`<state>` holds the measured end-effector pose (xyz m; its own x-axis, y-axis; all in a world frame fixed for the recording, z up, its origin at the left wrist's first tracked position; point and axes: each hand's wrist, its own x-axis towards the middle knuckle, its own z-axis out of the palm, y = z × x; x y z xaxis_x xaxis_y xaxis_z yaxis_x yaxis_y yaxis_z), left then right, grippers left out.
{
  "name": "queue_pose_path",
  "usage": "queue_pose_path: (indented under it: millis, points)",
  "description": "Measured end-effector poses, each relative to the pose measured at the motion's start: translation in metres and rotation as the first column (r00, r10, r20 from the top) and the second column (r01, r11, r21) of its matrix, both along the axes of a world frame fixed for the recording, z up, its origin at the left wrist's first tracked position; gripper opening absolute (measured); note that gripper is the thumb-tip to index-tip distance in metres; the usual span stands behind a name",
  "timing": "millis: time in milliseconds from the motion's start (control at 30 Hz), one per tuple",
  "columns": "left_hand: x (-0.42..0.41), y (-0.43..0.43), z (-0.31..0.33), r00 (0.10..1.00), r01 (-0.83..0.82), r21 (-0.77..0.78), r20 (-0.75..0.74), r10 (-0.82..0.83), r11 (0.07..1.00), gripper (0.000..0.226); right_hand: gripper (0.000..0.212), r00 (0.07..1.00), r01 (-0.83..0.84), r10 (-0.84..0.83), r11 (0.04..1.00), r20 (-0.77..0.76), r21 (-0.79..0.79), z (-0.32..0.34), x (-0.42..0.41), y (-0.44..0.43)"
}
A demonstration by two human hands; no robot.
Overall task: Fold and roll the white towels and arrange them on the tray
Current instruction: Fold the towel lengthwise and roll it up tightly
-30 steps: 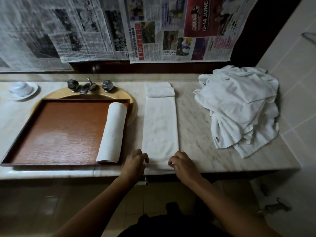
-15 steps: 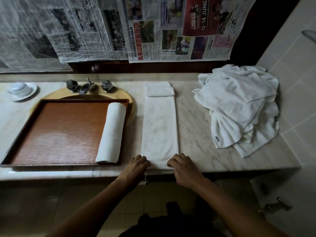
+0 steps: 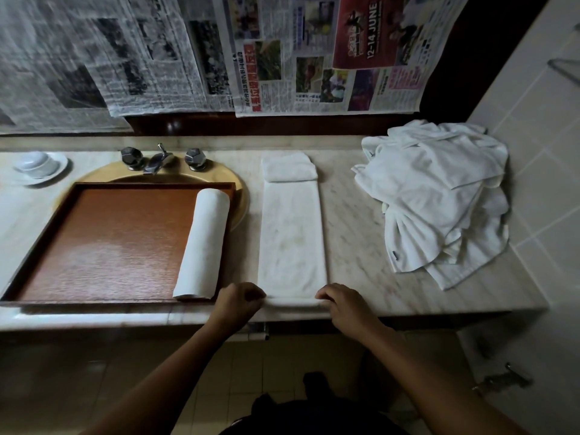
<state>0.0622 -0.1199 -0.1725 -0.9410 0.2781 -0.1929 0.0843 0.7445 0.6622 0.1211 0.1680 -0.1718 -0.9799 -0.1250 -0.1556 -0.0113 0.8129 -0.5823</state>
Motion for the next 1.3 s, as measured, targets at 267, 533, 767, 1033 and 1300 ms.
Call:
queue_pose_path:
  millis: [267,533,767,1033,1300]
  points:
    - [-0.009,0.001,-0.003,0.987,-0.123,0.048,0.107,0.117,0.991,0.012,0.016,0.993,0.116,-0.117,0.991,-0.02,-0.069,-0.005,-0.008,-0.002]
    - [-0.003,0.015,-0.002,0.988,0.005,-0.087,-0.153,-0.018,0.996,0.013,0.045,0.98,0.023,-0.016,0.999,-0.2,0.035,-0.015,-0.003,-0.026]
    - [0.01,0.02,-0.01,0.933,0.172,-0.244,-0.271,-0.237,0.954,0.021,0.042,0.967,-0.037,0.077,0.985,-0.242,0.168,-0.01,0.003,-0.027]
    - [-0.001,0.014,-0.014,0.9,0.249,-0.32,-0.271,-0.34,0.914,0.044,0.06,0.975,-0.086,0.13,0.968,-0.178,0.235,-0.012,-0.002,-0.022]
    - [0.01,0.0,0.002,0.99,0.064,0.0,-0.128,-0.064,0.998,0.016,0.025,0.998,0.033,-0.035,0.999,-0.049,-0.042,-0.004,0.004,-0.004]
